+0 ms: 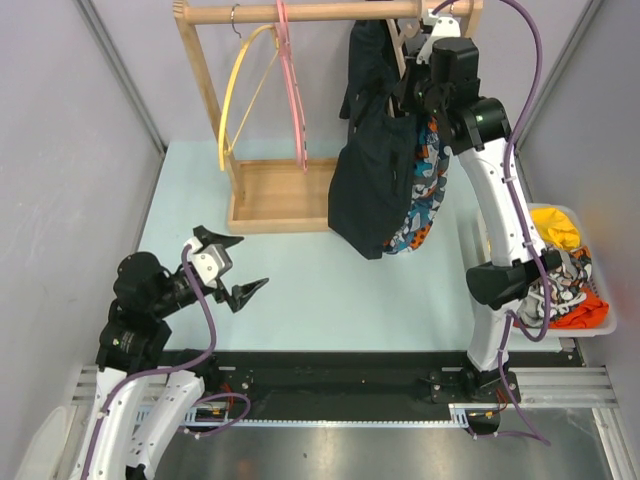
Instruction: Place the shorts on the hanger
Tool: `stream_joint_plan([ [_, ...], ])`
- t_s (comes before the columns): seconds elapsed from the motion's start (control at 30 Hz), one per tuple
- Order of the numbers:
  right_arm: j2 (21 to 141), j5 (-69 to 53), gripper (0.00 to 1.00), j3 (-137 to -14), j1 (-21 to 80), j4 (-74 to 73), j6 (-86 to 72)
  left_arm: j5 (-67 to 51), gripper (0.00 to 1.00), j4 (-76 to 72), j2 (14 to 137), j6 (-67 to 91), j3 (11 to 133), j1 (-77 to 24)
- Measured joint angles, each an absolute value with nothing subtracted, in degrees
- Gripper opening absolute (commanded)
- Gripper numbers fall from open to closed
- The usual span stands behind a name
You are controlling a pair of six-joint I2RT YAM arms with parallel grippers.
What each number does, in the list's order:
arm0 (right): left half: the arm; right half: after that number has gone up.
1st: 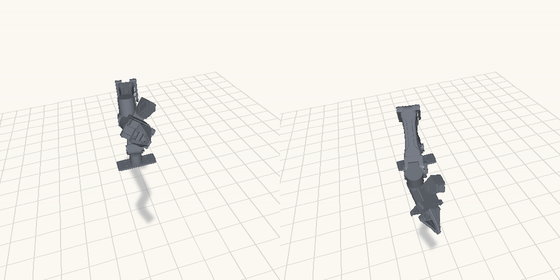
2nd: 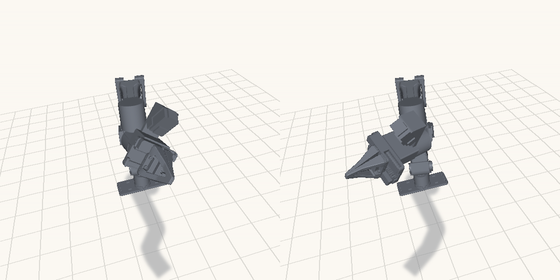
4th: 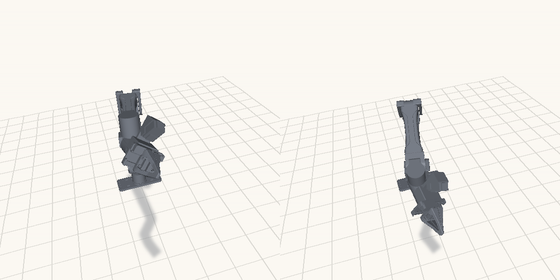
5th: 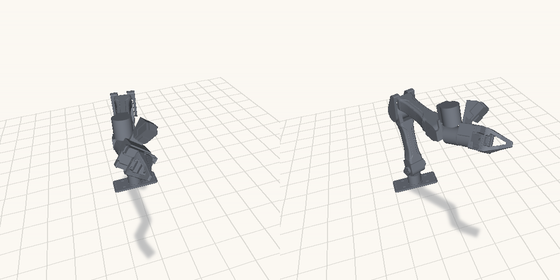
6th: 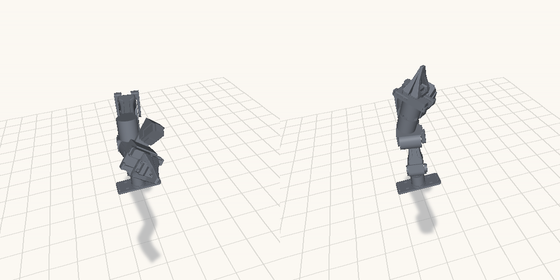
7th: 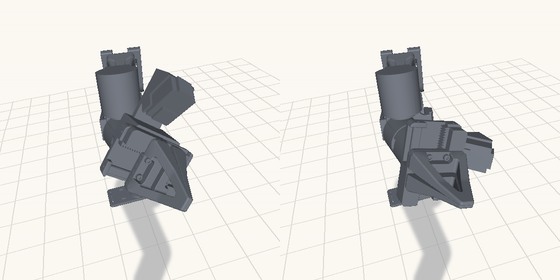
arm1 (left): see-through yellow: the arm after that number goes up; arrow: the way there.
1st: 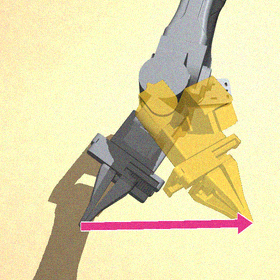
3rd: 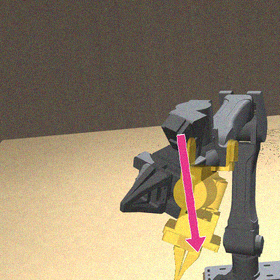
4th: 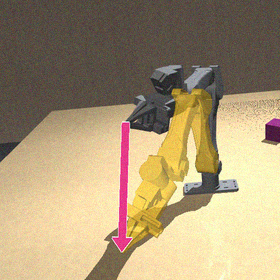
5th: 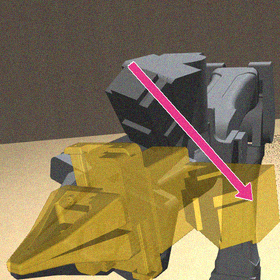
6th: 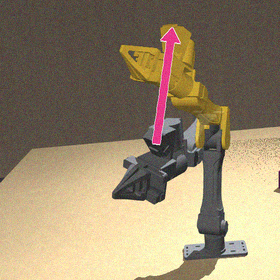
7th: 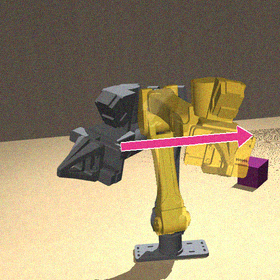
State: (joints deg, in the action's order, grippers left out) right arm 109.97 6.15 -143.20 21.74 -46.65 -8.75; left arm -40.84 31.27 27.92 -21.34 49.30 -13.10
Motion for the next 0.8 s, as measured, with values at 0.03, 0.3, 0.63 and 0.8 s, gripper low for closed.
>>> stream_joint_plan([
  [0.03,110.2,6.1,0.00,-143.2,21.5,-46.6,-8.8,-40.8,1.00,31.3,27.8,-21.5,49.2,-13.1],
  [0.3,111.5,5.3,0.31,-143.2,20.3,-46.0,-8.8,-40.7,1.00,32.4,27.2,-22.1,48.3,-13.1],
  [0.63,104.7,8.4,0.82,-135.5,26.0,-40.1,-4.8,-40.7,1.00,32.6,28.7,-19.0,48.3,-13.1],
  [0.8,98.3,11.7,0.94,-131.9,30.8,-38.2,-1.8,-40.7,1.00,33.0,29.6,-16.5,48.4,-13.1],
])
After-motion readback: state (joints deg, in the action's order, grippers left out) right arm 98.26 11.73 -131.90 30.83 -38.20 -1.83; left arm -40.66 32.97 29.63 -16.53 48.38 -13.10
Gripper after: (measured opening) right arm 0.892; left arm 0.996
